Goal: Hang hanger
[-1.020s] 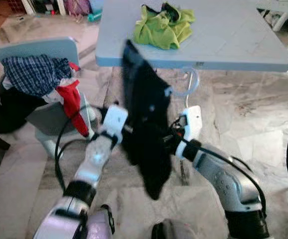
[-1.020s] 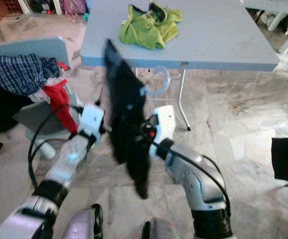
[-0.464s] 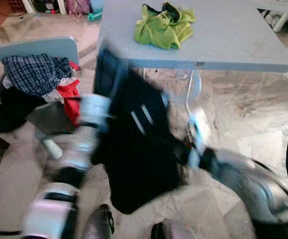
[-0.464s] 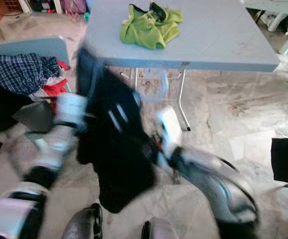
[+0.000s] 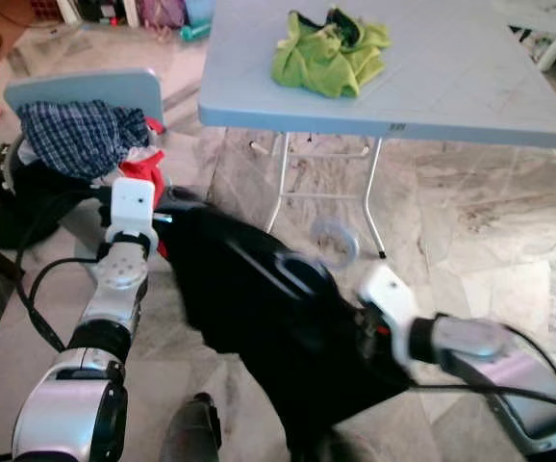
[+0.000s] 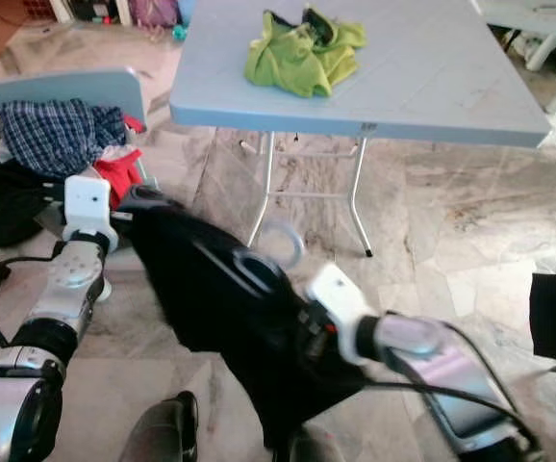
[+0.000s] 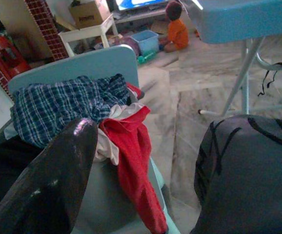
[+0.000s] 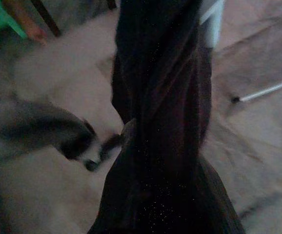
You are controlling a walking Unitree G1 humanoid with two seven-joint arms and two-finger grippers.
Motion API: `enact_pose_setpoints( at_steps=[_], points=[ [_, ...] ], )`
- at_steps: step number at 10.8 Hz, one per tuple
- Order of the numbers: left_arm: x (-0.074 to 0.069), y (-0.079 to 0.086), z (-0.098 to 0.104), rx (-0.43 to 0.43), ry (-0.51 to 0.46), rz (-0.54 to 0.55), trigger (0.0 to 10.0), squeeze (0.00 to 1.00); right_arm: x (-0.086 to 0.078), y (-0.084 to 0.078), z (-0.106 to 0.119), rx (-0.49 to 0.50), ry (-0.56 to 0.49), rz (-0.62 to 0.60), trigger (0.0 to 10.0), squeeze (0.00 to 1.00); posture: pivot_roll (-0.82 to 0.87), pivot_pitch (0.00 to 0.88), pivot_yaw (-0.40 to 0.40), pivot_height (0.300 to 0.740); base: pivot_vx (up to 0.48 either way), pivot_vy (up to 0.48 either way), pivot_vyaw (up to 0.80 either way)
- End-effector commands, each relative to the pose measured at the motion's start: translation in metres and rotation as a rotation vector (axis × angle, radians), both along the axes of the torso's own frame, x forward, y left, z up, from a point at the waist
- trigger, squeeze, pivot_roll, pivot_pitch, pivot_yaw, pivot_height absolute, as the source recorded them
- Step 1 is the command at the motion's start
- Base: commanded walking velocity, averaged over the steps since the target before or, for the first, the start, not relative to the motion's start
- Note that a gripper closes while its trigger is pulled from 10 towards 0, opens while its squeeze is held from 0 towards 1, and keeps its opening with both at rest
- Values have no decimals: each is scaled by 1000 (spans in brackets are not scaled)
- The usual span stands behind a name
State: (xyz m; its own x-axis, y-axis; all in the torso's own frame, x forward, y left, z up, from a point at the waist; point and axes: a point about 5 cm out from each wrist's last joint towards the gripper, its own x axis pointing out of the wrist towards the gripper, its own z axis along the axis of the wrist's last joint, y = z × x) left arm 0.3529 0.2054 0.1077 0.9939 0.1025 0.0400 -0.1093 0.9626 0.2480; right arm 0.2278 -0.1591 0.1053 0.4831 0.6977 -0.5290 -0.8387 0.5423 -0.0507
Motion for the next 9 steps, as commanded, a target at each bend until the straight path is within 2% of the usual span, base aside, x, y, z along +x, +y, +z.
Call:
enact_pose_setpoints(
  at_steps=[1,2,3,4,5,8,9],
  points=[
    [1,10,9,-3,-49,49,10000,0,-3,-9,-7,-74,-2,19,10000,0,-74,160,-70,740,0,0,0],
    [0,11,10,-22,-67,59,10000,0,-4,-19,-13,-127,-8,40,10000,0,-74,160,-70,740,0,0,0],
    [0,11,9,-27,-65,61,10000,0,-6,-22,-12,-121,-10,65,10000,0,-74,160,-70,740,0,0,0],
    [0,14,8,-70,-58,76,10000,0,-9,-26,-9,-109,-17,108,10000,0,-74,160,-70,740,0,0,0],
    [0,18,5,-129,-34,93,10000,0,-14,-38,-4,-113,-29,166,10000,0,-80,157,-65,740,0,0,0],
    [-2,12,-10,-193,46,71,10000,0,-6,-40,30,53,-125,174,10000,0,-86,157,-61,740,0,0,0],
    [-2,3,-13,-201,57,34,10000,0,0,-41,32,50,-165,162,10000,0,-85,154,-61,740,0,0,0]
  ],
)
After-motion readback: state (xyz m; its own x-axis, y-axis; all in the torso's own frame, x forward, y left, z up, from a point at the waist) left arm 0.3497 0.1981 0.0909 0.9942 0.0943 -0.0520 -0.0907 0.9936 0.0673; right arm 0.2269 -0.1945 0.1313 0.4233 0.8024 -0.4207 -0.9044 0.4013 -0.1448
